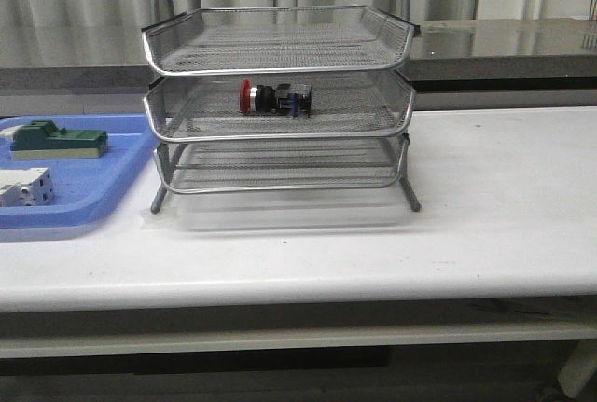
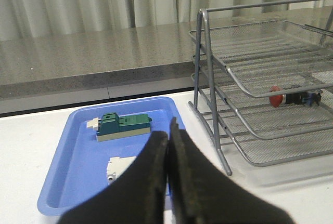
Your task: Place button on rack with both arms
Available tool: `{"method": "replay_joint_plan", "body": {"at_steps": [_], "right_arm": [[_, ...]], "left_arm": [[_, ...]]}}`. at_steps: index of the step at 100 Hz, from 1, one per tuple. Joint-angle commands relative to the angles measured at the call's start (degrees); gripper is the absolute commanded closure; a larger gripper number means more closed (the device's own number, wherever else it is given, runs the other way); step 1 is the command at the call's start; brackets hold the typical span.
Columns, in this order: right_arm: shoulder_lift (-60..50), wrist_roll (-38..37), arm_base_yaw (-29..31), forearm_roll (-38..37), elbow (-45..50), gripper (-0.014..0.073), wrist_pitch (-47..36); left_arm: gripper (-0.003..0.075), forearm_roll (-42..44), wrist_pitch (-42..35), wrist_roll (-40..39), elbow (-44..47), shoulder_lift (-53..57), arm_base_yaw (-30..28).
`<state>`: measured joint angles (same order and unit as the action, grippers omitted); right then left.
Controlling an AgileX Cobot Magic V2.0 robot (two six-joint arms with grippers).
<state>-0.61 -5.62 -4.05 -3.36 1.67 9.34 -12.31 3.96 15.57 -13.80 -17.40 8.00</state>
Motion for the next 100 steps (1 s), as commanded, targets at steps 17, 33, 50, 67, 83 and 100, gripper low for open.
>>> {"method": "replay_joint_plan", "body": {"at_steps": [17,33,50,67,83,100], "right_arm": [[-1.1,-0.2,0.3,0.1,-1.0,0.0651,-4.9],[-1.1,-0.2,0.3,0.1,-1.0,0.0651,-4.9],[-1.1,-0.2,0.3,0.1,-1.0,0.0651,-4.9],[-1.1,-0.2,0.3,0.1,-1.0,0.0651,-4.9],[-1.1,-0.2,0.3,0.1,-1.0,0.0651,-4.9],[-1.1,-0.2,0.3,0.1,-1.0,0.0651,-4.9]], "left_arm": [[0.0716,-0.6,-4.8,-0.7,-1.5,-0.4,0.0],[0.0716,-0.6,-4.9,-0.7,-1.5,-0.4,0.0],[0.0716,0.2,-4.9,-0.7,-1.5,-0.4,0.0],[0.0716,5.9,-4.9,-2.1,-1.5,-0.4,0.0],[0.0716,16.4,-5.0,-13.8,-1.3,0.6,0.0],[0.0716,16.4,-4.9,-14.0,0.4,3.5,-0.7]]}}
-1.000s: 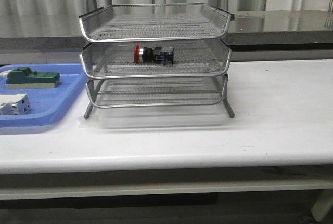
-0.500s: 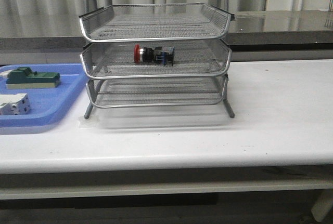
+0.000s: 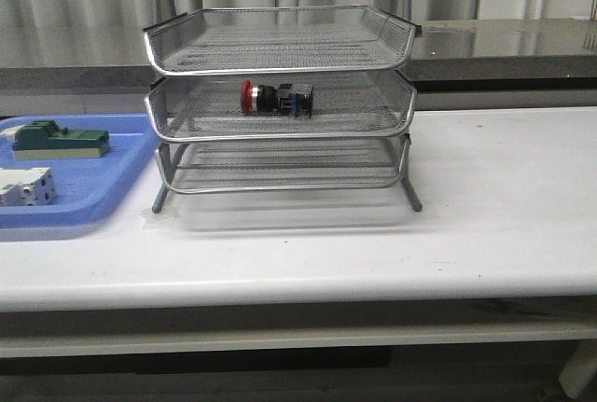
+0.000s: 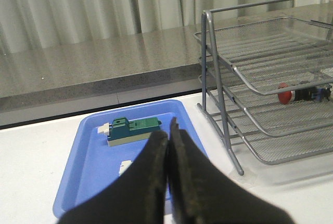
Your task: Place button on rack with both arms
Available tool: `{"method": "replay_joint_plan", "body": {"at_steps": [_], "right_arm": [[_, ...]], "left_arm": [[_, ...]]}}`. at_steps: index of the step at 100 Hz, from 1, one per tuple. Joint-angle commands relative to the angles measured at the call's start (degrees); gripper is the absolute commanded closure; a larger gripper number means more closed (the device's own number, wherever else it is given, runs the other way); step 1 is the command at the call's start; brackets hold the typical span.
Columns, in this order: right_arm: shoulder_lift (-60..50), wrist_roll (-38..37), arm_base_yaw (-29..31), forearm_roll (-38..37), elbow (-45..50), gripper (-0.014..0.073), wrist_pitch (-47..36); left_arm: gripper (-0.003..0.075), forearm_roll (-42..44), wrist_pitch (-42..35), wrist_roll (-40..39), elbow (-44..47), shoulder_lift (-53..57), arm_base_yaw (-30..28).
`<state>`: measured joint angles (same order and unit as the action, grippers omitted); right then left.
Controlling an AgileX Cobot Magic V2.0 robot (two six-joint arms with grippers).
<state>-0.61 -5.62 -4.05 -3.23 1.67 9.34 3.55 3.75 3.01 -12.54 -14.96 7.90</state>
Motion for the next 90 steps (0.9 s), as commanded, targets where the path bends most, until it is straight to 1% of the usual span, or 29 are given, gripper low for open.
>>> {"method": "replay_joint_plan", "body": {"at_steps": [1,19,29,48,66,82,90], "right_arm": [[-1.1,-0.2,0.3,-0.1,-1.0,0.0651,-4.9],[-1.1,-0.2,0.3,-0.1,-1.0,0.0651,-4.9],[-1.1,-0.2,0.3,-0.1,-1.0,0.0651,-4.9],[-1.1,-0.2,0.3,-0.1,-1.0,0.0651,-4.9],[-1.1,-0.2,0.3,-0.1,-1.0,0.0651,-4.7],[-1.1,-0.2,0.3,-0.1,-1.0,0.0651,-4.7],[-1.1,-0.2,0.3,-0.1,-1.0,0.0651,-4.7]], "left_arm": [[0.0716,0.5,-4.7,-1.4,-0.6,1.4,-0.9],[0.0716,0.0,-4.8,-1.4,2.7,6.3,-5.7],[0.0716,-0.7,-5.1,-1.4,5.2,10.0,-7.3],[0.0716,-1.2,-5.2,-1.4,9.8,17.3,-7.4],[0.0716,-2.1,-8.2,-1.4,13.2,17.0,-7.4],[0.0716,-2.1,-10.8,-3.0,15.2,17.0,-7.4],[0.0716,-2.1,-10.5,-3.0,15.2,17.0,-7.4]]}}
